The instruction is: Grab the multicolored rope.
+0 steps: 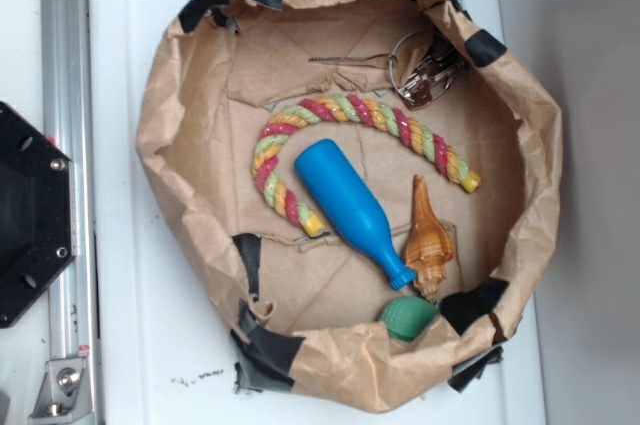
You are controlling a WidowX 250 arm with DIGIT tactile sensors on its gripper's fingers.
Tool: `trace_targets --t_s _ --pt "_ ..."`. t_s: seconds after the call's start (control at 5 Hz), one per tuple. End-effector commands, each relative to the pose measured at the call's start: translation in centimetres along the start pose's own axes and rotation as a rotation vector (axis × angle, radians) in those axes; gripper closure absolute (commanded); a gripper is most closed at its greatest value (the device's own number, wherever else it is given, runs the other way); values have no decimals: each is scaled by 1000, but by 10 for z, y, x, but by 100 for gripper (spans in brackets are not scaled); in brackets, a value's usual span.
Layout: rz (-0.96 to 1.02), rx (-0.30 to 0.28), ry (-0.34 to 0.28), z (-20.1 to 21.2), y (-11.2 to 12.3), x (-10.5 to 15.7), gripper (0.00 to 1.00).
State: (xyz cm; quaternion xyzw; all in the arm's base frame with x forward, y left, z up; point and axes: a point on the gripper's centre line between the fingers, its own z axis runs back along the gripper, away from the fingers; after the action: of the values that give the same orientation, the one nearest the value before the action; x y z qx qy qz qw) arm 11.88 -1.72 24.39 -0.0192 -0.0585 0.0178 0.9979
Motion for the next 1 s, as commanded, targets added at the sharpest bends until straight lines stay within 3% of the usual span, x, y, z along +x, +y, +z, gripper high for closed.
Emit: trace_targets --t_s 0.0,0.2,0.4,0.6,0.8 --pt "0 0 0 0 0 0 0" --pt "-191 78 -139 -31 -5 46 0" --pt "-373 226 -15 -63 0 87 0" --pt "-390 158 18 -94 -5 107 0" --pt "-397 153 46 -122 -3 128 0"
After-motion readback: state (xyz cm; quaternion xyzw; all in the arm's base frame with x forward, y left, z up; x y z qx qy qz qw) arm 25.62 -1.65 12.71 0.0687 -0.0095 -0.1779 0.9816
